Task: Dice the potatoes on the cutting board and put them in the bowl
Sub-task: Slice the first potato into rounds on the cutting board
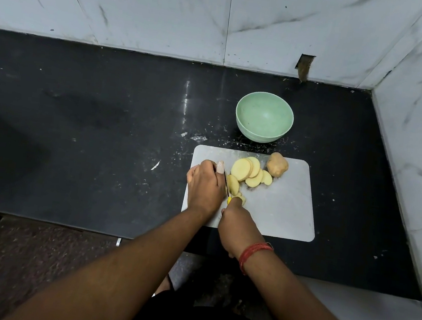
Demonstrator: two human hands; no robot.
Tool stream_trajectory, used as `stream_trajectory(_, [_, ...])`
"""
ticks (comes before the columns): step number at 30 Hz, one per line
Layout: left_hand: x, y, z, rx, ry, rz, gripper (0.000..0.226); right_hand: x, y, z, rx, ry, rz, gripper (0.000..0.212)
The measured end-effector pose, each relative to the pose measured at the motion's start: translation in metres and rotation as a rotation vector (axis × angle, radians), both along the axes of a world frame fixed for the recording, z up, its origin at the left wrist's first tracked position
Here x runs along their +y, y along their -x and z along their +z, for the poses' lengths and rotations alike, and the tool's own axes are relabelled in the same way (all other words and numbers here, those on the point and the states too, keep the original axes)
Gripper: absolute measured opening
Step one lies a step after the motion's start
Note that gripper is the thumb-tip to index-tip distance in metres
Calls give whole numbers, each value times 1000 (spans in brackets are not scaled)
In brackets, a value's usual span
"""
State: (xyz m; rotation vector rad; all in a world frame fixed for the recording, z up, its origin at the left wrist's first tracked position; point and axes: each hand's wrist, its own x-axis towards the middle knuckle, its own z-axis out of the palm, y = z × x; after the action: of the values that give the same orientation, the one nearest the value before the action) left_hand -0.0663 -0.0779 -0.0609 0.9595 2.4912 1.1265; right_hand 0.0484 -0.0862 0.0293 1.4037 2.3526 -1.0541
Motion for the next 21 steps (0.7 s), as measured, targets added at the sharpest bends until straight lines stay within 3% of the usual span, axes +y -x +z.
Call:
stream_trajectory(6, [2,0,-2,9,-23,21,55,3,0,-1,4,-11,5,24])
stream_trajectory(21, [2,0,-1,16,-12,21,49,15,10,-1,-58,24,33,28])
